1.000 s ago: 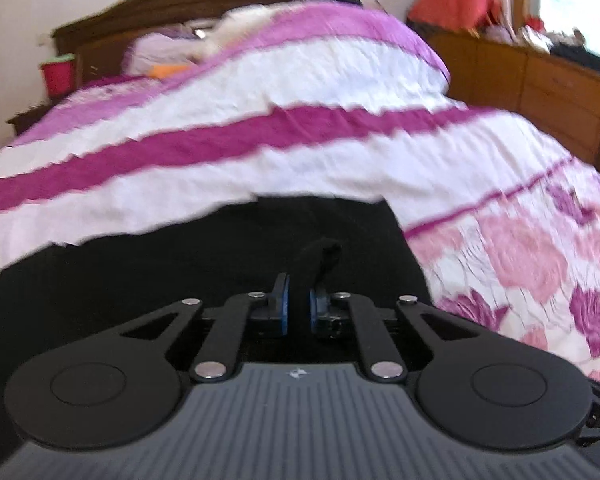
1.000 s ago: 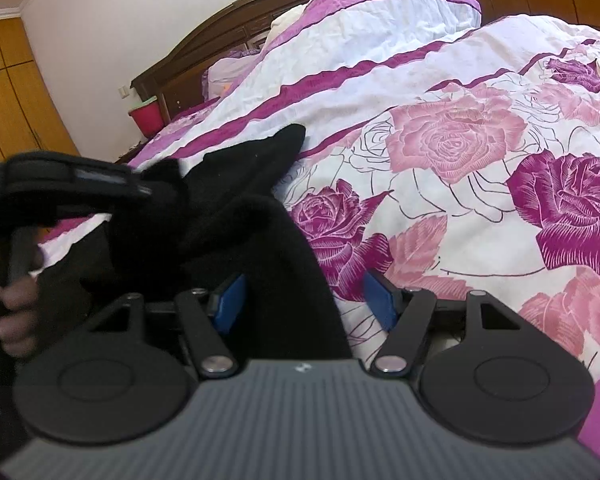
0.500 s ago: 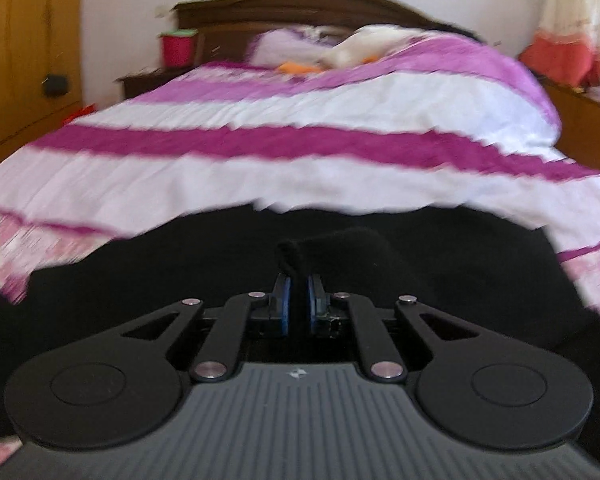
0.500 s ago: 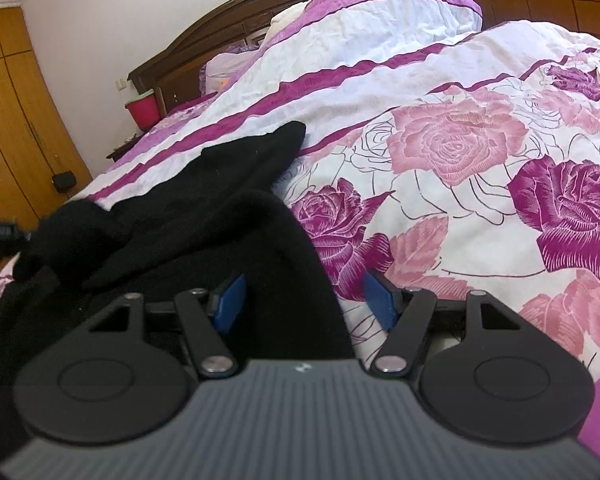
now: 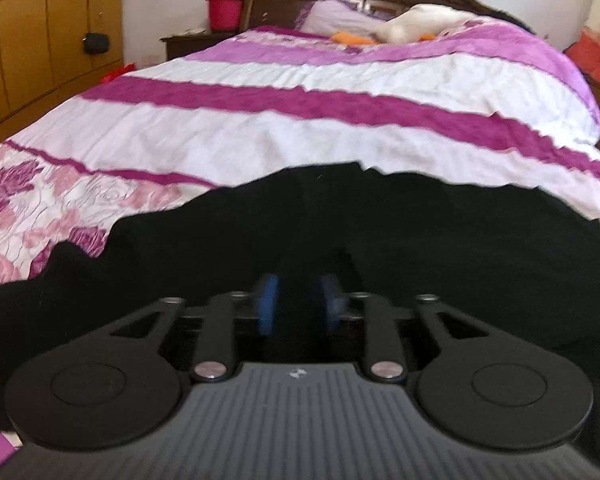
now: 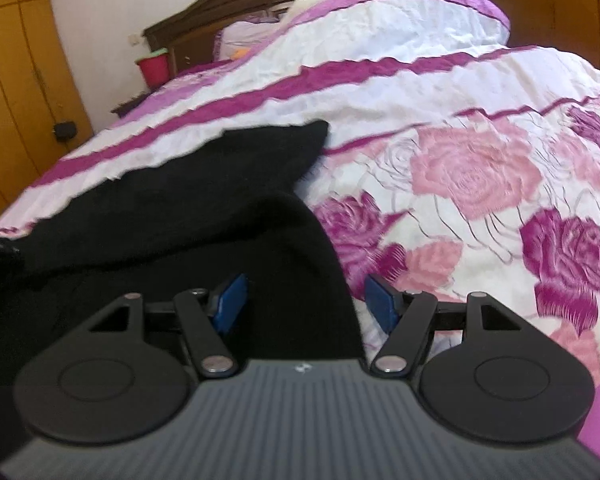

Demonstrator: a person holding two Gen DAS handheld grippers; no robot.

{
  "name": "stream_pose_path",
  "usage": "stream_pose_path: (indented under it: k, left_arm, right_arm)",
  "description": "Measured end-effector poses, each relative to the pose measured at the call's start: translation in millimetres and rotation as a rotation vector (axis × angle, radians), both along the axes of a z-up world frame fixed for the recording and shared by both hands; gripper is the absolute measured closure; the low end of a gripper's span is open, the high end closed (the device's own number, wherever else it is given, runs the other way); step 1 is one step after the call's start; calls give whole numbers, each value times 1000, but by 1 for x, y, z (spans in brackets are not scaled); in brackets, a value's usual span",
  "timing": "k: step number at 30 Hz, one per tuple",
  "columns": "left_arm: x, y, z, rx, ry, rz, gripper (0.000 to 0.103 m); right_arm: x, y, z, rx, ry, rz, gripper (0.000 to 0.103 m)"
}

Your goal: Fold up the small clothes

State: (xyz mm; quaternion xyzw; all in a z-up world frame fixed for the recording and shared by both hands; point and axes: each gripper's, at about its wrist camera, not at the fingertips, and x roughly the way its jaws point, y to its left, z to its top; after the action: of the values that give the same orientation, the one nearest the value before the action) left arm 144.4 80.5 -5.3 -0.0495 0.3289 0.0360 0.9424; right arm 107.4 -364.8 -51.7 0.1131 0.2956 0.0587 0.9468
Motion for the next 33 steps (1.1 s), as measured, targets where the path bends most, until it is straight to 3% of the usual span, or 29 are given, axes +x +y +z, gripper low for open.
stream_pose_path:
  k: [1, 3, 7, 9, 13, 20, 24, 26, 28, 29, 30, 31, 33]
  left_arm:
    - [-3, -1, 4, -20, -18, -12, 45]
    - [-4, -5, 10, -62, -52, -43, 38]
    - [7, -12, 9, -81, -67, -71, 32]
    - [15, -13, 3, -62, -61, -42, 31]
    - [29, -11, -9, -110, -36, -34, 31]
    - [47, -31, -30, -63, -24, -90, 31]
    - [58, -32, -38, -111, -27, -72, 31]
    - [60, -32, -39, -134, -18, -52, 35]
    - [61, -31, -37, -155, -19, -65, 58]
    - [61, -31, -36, -166, -20, -73, 65]
    - [59, -32, -36, -178, -23, -81, 81]
    - [58, -33, -35, -192, -24, -92, 90]
    - [54, -37, -31, -188, -48, -94, 92]
  right_arm:
    - [2, 0, 5, -4, -4, 11, 36]
    - [8, 0, 14, -22, -15, 23, 36]
    - [36, -3, 26, -17, -17, 6, 36]
    - [55, -7, 25, 31, 1, -5, 36]
    - [92, -10, 12, 91, 25, -51, 36]
    - [141, 1, -3, 5, 29, -59, 36]
    - [155, 1, -11, -17, 24, -51, 36]
    - [160, 0, -10, -19, 16, -35, 36]
    - [164, 0, -8, -24, 12, -20, 36]
    - [166, 0, -6, -23, 9, -16, 35]
    - [168, -1, -6, -15, 7, -14, 35]
    - [171, -1, -5, -6, 6, -14, 35]
    - [172, 1, -5, 17, -5, -16, 37]
